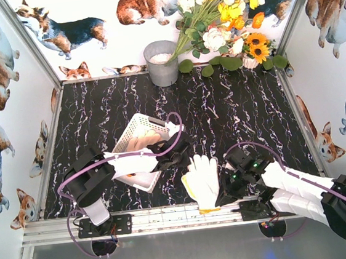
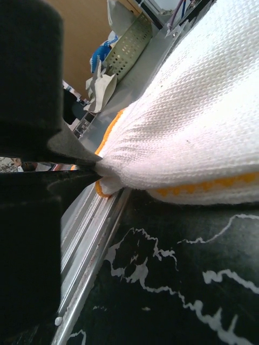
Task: Put the gloves into the storage basket
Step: Pair the glove with the glove.
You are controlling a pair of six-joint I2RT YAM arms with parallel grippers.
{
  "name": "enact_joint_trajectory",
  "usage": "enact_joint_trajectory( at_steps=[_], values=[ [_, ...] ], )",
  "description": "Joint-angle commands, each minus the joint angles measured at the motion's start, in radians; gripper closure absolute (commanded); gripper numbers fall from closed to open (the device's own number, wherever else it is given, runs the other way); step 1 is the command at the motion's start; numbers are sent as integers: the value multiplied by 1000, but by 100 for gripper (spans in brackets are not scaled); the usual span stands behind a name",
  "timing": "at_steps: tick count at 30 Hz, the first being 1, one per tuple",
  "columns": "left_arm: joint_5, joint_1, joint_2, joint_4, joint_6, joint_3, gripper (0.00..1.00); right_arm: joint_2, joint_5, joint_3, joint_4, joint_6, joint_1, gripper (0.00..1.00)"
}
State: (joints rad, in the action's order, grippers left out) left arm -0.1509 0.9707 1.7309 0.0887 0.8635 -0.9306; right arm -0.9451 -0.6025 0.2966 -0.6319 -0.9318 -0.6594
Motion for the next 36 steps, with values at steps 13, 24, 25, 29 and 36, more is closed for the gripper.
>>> enact_joint_trajectory(
  at_steps=[13,24,25,29,36],
  values=[
    [-50,-7,20,-11,-126,-58,72,126,177,125,-168,8,-8,55],
    [16,-6,-179,81,-146,-11,56,167,233,246,-218,-28,-8,50],
    [25,-6,-195,88,-140,0,58,159,226,246,-204,-30,-8,50],
    [37,-6,-250,90,-101,52,67,114,200,230,-147,-35,-8,50],
    [107,-2,-162,130,-80,14,81,45,157,204,-22,-47,-8,50]
  ],
)
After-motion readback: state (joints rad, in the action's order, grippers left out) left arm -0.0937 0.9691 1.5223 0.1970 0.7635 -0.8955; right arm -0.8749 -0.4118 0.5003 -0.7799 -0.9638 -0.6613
